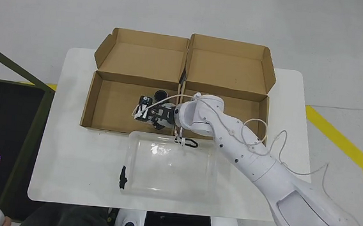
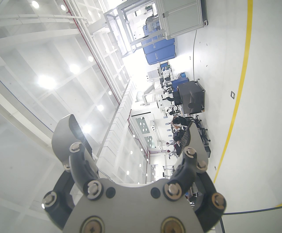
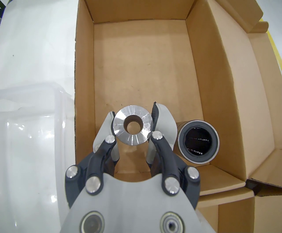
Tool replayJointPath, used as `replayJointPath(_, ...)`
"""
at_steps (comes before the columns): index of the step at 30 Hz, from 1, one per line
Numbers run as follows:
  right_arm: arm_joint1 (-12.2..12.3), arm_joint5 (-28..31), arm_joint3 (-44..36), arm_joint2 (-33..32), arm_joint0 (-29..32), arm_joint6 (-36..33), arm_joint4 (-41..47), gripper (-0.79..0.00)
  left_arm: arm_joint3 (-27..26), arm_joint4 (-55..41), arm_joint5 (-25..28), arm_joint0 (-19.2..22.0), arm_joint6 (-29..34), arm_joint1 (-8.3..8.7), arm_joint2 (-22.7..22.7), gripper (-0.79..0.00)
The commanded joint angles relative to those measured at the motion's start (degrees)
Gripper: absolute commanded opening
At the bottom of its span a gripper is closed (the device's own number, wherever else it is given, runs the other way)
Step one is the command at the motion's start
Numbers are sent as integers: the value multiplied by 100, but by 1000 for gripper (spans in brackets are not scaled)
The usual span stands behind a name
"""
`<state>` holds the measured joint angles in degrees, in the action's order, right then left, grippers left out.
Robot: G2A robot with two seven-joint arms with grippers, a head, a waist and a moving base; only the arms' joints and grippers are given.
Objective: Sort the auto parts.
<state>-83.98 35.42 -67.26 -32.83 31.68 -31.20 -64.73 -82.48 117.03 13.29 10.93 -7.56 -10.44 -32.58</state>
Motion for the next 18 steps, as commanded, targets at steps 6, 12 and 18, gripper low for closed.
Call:
replayJointPath(6,-139,-19,325,168,-103,-149,-78,-745,0,0,0,0,0,0,0,0)
replayJointPath(12,-231,-32,587,225,-144,-160,-115,-650,0,0,0,0,0,0,0,0)
replayJointPath(18,-298,25,695,237,-151,-170,-102,-536,0,0,0,0,0,0,0,0)
